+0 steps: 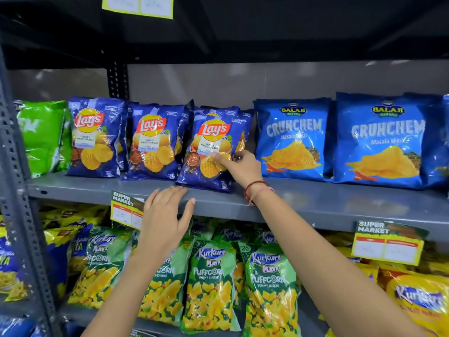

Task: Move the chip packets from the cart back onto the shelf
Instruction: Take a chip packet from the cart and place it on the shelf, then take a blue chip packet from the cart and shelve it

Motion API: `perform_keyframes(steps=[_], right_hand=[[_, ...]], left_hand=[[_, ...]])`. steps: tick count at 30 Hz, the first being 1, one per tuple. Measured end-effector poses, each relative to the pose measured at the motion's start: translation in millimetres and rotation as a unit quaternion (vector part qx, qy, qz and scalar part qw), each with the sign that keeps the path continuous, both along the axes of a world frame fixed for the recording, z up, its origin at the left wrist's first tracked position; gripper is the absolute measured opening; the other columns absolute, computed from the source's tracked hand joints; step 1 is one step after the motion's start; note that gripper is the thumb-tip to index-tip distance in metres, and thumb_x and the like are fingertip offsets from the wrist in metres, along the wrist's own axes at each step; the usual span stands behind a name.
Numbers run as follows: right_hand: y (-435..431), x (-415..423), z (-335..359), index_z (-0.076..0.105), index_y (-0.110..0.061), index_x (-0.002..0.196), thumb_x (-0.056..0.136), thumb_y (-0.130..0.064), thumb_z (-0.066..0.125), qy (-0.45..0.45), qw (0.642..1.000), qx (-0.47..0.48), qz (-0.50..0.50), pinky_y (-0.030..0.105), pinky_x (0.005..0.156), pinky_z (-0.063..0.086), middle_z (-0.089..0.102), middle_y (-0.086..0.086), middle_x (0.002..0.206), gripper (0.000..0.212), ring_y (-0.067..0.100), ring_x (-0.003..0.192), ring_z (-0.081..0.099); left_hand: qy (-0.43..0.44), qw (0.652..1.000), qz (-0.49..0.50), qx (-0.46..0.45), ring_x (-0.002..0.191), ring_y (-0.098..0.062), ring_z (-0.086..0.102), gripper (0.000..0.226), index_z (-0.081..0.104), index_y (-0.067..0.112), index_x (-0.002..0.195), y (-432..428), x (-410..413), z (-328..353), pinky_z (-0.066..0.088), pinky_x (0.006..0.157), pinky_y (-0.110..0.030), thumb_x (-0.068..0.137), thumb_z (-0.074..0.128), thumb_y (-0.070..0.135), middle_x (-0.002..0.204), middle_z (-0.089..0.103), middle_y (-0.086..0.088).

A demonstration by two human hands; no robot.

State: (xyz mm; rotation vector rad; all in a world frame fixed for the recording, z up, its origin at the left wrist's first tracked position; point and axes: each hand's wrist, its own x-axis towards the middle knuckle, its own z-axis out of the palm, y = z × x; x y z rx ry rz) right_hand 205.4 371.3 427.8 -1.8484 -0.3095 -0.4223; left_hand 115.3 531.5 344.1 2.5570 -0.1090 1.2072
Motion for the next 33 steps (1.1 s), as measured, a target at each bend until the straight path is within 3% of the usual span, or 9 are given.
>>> perform_keyframes(steps=[2,4,9,13,19,23,26,29,33], right_hand=[[-16,-13,-2,0.058,-0.009,0.113,0.072,-0.052,0.073,-0.05,0.998,-0.01,-0.038,0.034,0.083,0.053,0.066,0.006,0.1,0.061,0.022,0.093,0.063],[-37,-34,-7,0.06,-0.01,0.11,0.074,-0.043,0.075,-0.103,0.993,0.002,-0.06,0.036,0.088,0.051,0.063,0.001,0.097,0.051,0.02,0.092,0.062],[-115,-98,-42,0.062,-0.02,0.097,0.079,-0.028,0.074,-0.198,0.971,0.028,-0.134,0.026,0.07,0.051,0.066,-0.003,0.095,0.023,0.016,0.088,0.065],[-201,-148,-89,0.062,-0.021,0.096,0.081,-0.027,0.071,-0.18,0.949,0.015,-0.257,0.027,0.067,0.054,0.068,0.001,0.096,0.018,0.014,0.085,0.065],[-337,-234,-195,0.065,-0.012,0.098,0.081,-0.027,0.068,-0.043,0.896,-0.012,-0.441,0.023,0.067,0.052,0.069,0.006,0.093,0.023,0.018,0.081,0.065],[-410,-297,-281,0.065,-0.012,0.093,0.082,-0.023,0.067,0.094,0.844,-0.027,-0.527,0.029,0.069,0.055,0.067,0.005,0.086,0.016,0.012,0.072,0.06],[-452,-338,-351,0.065,-0.007,0.096,0.08,-0.029,0.065,0.201,0.8,-0.014,-0.565,0.037,0.072,0.055,0.07,0.012,0.089,0.027,0.02,0.076,0.064],[-480,-370,-412,0.066,0.0,0.098,0.08,-0.024,0.07,0.315,0.753,0.012,-0.577,0.03,0.073,0.048,0.071,0.019,0.096,0.031,0.032,0.084,0.067],[-500,-396,-481,0.061,0.003,0.112,0.081,-0.024,0.072,0.458,0.688,0.114,-0.552,0.029,0.079,0.044,0.068,0.02,0.107,0.043,0.026,0.098,0.065]], left_hand=[[-0.026,0.999,-0.016,-0.026,0.115,-0.023,0.056,0.05,0.062,0.011,0.113,-7,-3,-2,0.032,0.105,-0.041,0.089,0.034,0.044,0.116,0.067,-0.005],[-0.063,0.995,-0.055,-0.056,0.113,-0.021,0.055,0.042,0.063,0.011,0.111,-23,-8,-5,0.036,0.098,-0.036,0.09,0.039,0.039,0.115,0.066,-0.005],[-0.128,0.963,-0.224,-0.081,0.102,-0.019,0.056,0.025,0.066,0.007,0.103,-115,-21,-14,0.04,0.094,-0.028,0.09,0.05,0.021,0.104,0.067,-0.007],[-0.091,0.921,-0.374,-0.069,0.098,-0.02,0.058,0.023,0.067,0.003,0.099,-207,-26,-43,0.042,0.094,-0.028,0.09,0.051,0.017,0.102,0.068,-0.01],[0.071,0.845,-0.528,-0.049,0.099,-0.019,0.054,0.025,0.066,0.006,0.1,-348,-45,-121,0.039,0.09,-0.027,0.088,0.05,0.021,0.102,0.068,-0.011],[0.189,0.782,-0.594,0.004,0.097,-0.018,0.052,0.03,0.066,0.003,0.098,-431,-69,-191,0.038,0.088,-0.027,0.086,0.049,0.025,0.097,0.068,-0.016],[0.29,0.73,-0.617,0.055,0.099,-0.029,0.06,0.036,0.064,0.005,0.103,-483,-89,-246,0.04,0.09,-0.032,0.085,0.046,0.031,0.102,0.066,-0.014],[0.374,0.683,-0.619,0.101,0.103,-0.033,0.06,0.041,0.061,0.005,0.11,-529,-108,-293,0.038,0.092,-0.032,0.084,0.045,0.032,0.108,0.063,-0.017],[0.49,0.625,-0.575,0.195,0.123,-0.038,0.046,0.051,0.051,-0.004,0.124,-587,-121,-358,0.026,0.104,-0.032,0.084,0.055,0.027,0.126,0.052,-0.027]])
